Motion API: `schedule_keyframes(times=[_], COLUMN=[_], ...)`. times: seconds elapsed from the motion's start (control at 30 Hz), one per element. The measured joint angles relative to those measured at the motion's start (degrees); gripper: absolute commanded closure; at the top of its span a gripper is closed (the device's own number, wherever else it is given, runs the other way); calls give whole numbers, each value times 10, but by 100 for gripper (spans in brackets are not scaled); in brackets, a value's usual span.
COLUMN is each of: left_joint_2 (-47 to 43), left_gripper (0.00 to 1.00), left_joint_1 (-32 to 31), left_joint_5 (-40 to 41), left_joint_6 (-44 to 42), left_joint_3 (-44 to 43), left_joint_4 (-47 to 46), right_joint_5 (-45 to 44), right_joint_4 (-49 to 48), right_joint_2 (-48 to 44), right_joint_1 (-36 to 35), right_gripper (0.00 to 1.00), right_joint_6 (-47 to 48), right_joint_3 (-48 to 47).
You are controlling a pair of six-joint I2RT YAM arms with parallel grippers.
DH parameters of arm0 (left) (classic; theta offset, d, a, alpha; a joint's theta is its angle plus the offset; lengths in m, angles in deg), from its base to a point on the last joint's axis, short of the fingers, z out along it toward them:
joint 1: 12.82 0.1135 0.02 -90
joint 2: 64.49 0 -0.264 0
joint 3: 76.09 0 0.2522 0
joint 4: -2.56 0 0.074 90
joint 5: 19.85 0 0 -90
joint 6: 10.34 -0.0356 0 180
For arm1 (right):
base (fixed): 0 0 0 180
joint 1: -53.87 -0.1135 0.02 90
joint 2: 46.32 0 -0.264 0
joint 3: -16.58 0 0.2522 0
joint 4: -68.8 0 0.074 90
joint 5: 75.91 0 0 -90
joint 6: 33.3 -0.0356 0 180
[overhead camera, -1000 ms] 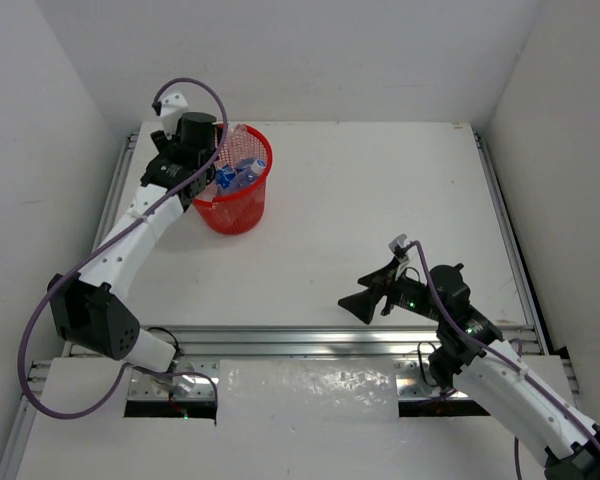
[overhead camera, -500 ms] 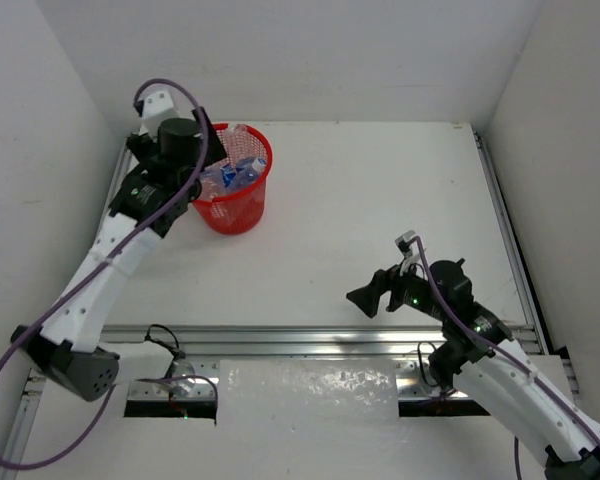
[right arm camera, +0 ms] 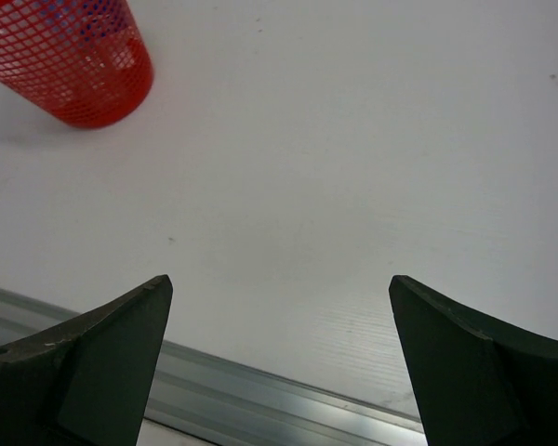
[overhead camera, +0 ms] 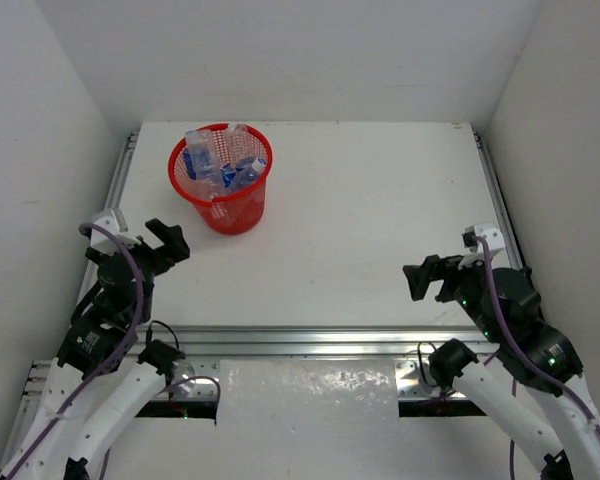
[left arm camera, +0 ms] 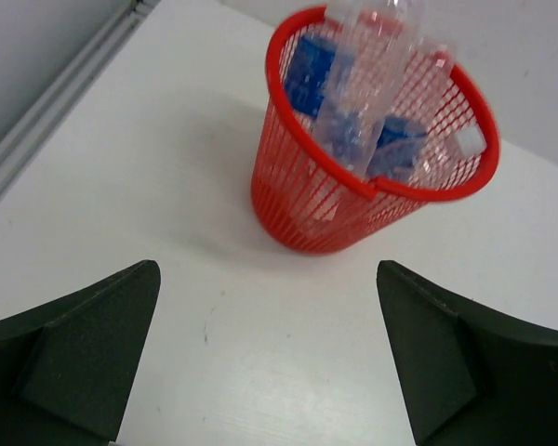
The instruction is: Put the plastic bottles in the bin
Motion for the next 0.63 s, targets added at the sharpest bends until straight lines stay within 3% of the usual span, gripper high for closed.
schedule_keyframes(times=[0.3, 0.63], left_joint_2=[-45, -73], left_gripper=[1, 0], left_joint_1=[3, 3], left_joint_5=[-5, 6], left_joint_6=[22, 35], left_joint_3=[34, 34], left_joint_4=[12, 12], right_joint_5=[-26, -21], right_joint_4=[36, 49], right_joint_2=[-68, -62], right_joint_1=[0, 0], right_gripper=[1, 1], right_joint_6=[17, 16], right_joint_3=[37, 48])
